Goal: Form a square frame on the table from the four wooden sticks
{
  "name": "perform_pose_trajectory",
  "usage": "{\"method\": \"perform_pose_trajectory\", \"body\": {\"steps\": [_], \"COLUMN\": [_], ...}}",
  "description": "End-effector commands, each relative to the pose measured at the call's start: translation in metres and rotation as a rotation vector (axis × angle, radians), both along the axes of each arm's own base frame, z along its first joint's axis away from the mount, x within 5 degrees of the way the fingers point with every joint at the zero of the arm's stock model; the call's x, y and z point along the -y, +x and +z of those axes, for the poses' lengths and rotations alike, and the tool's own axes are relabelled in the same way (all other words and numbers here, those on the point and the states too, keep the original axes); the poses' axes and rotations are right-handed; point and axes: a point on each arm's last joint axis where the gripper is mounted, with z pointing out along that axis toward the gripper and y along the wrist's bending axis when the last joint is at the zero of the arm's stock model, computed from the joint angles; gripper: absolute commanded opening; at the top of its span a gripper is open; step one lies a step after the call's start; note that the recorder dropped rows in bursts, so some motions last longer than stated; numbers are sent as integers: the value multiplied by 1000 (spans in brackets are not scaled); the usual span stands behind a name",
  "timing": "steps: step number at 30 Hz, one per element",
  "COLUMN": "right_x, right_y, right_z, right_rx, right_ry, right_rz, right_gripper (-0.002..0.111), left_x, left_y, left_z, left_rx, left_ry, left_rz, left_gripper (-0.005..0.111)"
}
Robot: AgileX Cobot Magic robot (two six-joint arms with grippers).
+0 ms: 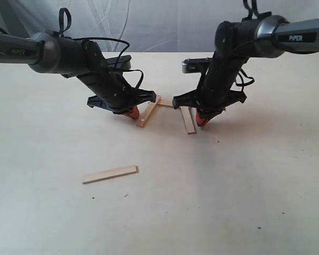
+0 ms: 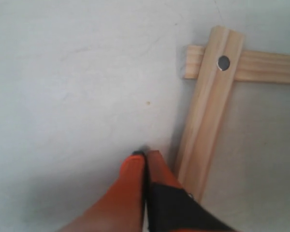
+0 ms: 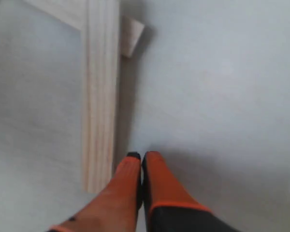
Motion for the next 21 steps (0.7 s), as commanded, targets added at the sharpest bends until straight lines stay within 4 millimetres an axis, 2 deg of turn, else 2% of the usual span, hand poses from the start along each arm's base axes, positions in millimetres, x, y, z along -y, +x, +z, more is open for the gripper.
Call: {"method": "perform_pose_trajectory", "body": {"steps": [1,21], "right_x": [-8,-17], "right_y": [-3,-3], "right_z": [-9,-7], "right_rx": [-3,-19], "right_ry": [-9,87], "right_rz": [-4,-67], "right_gripper": [5,5], "left_x": [3,3], "left_y": [-7,-7], "left_z": [-12,-12], "left_rx": [-64,-69], "left_ry": [-6,0], "left_rz": [-39,-45], "left_gripper": [0,0]}}
